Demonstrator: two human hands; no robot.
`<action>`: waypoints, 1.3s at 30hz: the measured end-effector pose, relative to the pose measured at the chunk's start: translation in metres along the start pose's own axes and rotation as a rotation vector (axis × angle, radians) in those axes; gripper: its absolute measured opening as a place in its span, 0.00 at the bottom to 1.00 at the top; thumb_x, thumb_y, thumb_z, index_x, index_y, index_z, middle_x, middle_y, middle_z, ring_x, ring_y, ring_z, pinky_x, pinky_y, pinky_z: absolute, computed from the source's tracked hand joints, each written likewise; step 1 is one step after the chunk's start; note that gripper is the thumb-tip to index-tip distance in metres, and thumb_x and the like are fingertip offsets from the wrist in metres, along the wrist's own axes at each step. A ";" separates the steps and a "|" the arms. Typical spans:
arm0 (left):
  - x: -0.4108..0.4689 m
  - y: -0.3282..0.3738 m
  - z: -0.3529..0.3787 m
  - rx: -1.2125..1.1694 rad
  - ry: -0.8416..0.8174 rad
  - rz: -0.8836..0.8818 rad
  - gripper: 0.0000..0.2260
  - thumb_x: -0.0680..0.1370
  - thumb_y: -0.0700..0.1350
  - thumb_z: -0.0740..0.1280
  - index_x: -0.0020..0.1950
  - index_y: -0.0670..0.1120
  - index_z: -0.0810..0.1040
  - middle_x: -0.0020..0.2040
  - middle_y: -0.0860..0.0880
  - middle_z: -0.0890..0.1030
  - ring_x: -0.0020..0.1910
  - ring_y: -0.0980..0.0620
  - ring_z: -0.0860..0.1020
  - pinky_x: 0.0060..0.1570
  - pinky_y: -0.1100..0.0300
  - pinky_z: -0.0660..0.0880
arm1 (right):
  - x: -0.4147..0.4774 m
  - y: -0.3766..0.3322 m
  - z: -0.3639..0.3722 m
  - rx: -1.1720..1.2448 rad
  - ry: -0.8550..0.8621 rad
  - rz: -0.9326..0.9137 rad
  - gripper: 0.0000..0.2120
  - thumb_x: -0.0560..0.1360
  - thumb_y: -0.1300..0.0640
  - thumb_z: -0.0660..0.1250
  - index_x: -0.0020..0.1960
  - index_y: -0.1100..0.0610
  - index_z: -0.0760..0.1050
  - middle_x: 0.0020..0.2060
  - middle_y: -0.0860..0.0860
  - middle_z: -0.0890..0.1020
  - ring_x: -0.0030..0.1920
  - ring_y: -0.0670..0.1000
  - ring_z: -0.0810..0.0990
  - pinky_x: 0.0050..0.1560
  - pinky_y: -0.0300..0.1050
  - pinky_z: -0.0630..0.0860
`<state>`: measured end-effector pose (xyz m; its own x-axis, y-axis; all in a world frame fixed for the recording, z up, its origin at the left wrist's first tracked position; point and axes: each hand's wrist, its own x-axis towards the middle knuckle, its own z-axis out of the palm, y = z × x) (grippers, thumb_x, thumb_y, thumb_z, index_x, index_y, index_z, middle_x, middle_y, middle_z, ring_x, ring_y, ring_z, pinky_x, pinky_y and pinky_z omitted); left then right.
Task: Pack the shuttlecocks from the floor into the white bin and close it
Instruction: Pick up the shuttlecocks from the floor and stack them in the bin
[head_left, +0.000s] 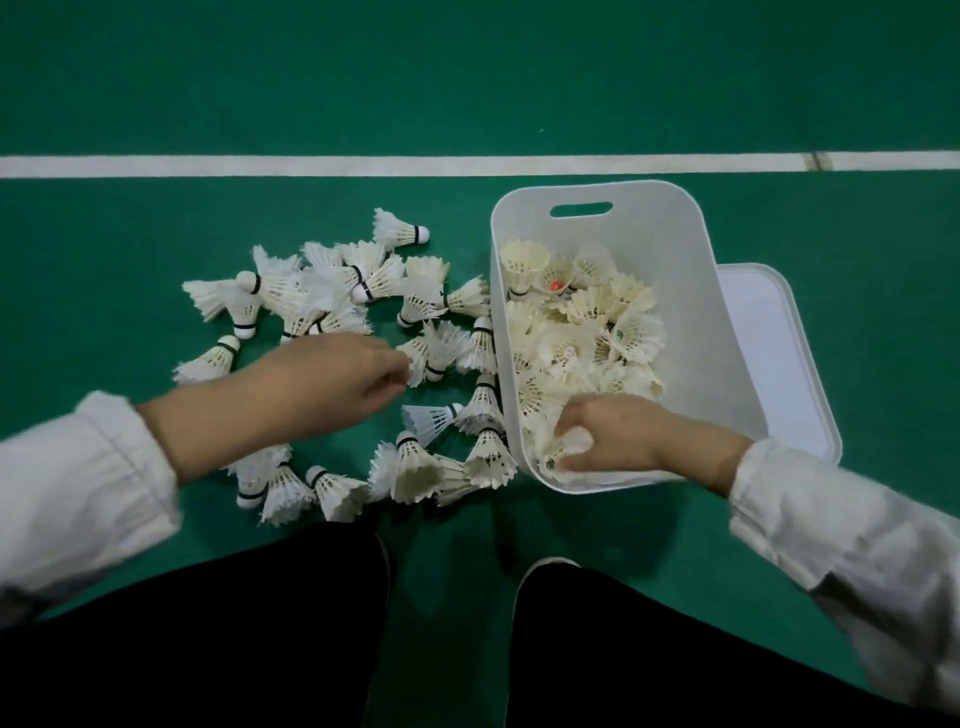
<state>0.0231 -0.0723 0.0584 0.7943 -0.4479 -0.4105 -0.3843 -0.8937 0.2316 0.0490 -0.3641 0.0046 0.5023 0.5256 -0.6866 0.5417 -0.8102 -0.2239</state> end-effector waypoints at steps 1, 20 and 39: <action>-0.004 -0.001 0.006 -0.034 0.023 -0.009 0.09 0.79 0.50 0.56 0.52 0.51 0.74 0.48 0.55 0.76 0.44 0.55 0.74 0.42 0.59 0.72 | -0.006 -0.003 -0.013 0.021 0.067 0.007 0.19 0.74 0.43 0.63 0.60 0.51 0.74 0.59 0.48 0.75 0.49 0.47 0.75 0.48 0.42 0.70; -0.079 -0.046 0.165 -0.394 0.065 -0.352 0.10 0.79 0.50 0.59 0.54 0.47 0.75 0.51 0.48 0.77 0.51 0.48 0.75 0.48 0.56 0.69 | 0.091 -0.158 0.030 -0.121 0.081 -0.057 0.15 0.76 0.59 0.59 0.62 0.60 0.67 0.60 0.57 0.72 0.60 0.58 0.73 0.53 0.51 0.73; -0.060 -0.038 0.179 -0.288 0.171 -0.386 0.08 0.66 0.36 0.70 0.41 0.42 0.73 0.37 0.45 0.76 0.36 0.45 0.76 0.32 0.57 0.69 | 0.140 -0.166 0.016 0.522 0.359 0.132 0.10 0.77 0.58 0.61 0.55 0.60 0.77 0.47 0.55 0.82 0.42 0.54 0.80 0.43 0.43 0.73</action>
<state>-0.0943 -0.0163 -0.0832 0.9276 -0.0542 -0.3695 0.0785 -0.9390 0.3349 0.0190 -0.1600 -0.0651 0.7858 0.3935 -0.4771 0.1067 -0.8461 -0.5222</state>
